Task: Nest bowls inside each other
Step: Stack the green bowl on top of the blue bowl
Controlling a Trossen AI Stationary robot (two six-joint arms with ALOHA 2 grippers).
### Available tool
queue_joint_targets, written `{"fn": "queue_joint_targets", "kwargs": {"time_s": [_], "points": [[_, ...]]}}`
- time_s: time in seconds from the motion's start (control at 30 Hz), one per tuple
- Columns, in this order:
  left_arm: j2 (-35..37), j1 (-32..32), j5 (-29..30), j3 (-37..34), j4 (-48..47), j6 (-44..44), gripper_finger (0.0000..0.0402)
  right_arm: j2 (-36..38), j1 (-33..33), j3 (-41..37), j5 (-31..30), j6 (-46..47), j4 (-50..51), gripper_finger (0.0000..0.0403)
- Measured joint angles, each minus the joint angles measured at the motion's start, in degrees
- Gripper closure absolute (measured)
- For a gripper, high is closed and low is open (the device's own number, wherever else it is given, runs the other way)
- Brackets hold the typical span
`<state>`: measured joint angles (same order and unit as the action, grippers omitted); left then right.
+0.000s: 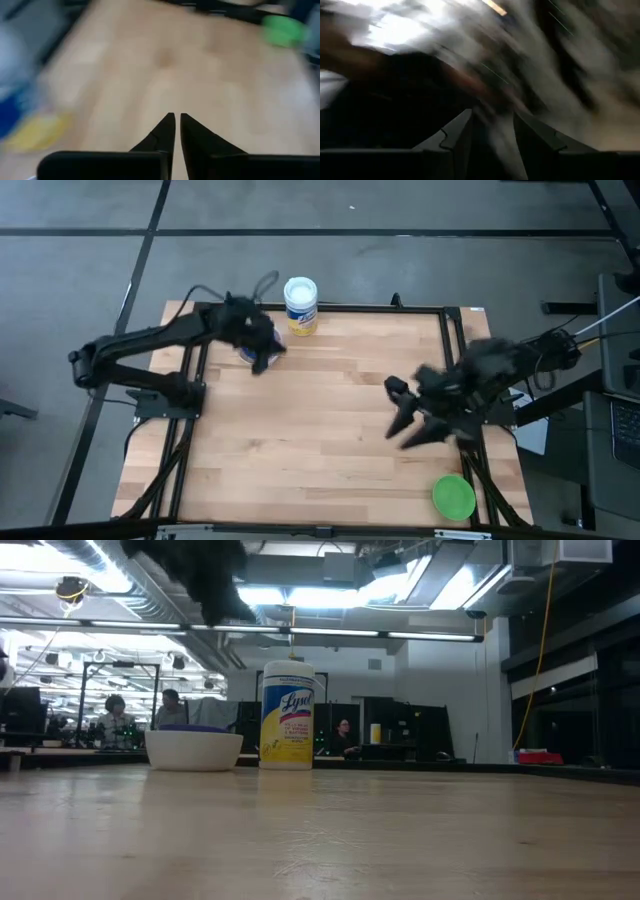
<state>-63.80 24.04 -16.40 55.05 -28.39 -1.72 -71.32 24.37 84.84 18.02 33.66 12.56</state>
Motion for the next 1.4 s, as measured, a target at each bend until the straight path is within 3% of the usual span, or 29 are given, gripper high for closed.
{"fn": "queue_joint_targets", "kwargs": {"time_s": [0.07,0.17,0.3,0.5,0.67,0.9,1.03,1.4], "points": [[2.0,-7.0,2.1,0.0,0.0,2.8,0.037,1.2,0.9,0.0,-5.4,5.3,18.7,0.0254],[4.5,-15.9,10.7,0.0,4.5,6.7,0.0367,1.4,3.2,-0.1,-6.4,16.5,36.4,0.0254],[6.4,-23.8,22.0,0.0,9.0,9.1,0.037,0.5,12.8,-1.4,-1.7,29.4,47.4,0.0254],[6.8,-30.0,32.0,0.0,15.1,8.4,0.0368,-2.6,29.7,-11.3,4.9,43.8,40.0,0.0254],[6.7,-32.8,38.1,0.0,20.0,6.0,0.0372,-3.0,36.8,-19.3,-2.7,52.6,36.9,0.0254],[6.7,-33.2,39.0,0.0,22.9,6.4,0.0373,-3.0,38.4,-30.9,-11.1,57.8,28.4,0.0241],[6.7,-33.9,39.5,0.0,23.1,6.9,0.0375,-3.0,38.5,-36.2,-11.6,59.1,24.3,0.0222],[6.7,-34.2,41.0,0.0,23.9,7.1,0.0376,-3.0,38.3,-41.8,-10.6,58.9,26.3,0.0187]]}}
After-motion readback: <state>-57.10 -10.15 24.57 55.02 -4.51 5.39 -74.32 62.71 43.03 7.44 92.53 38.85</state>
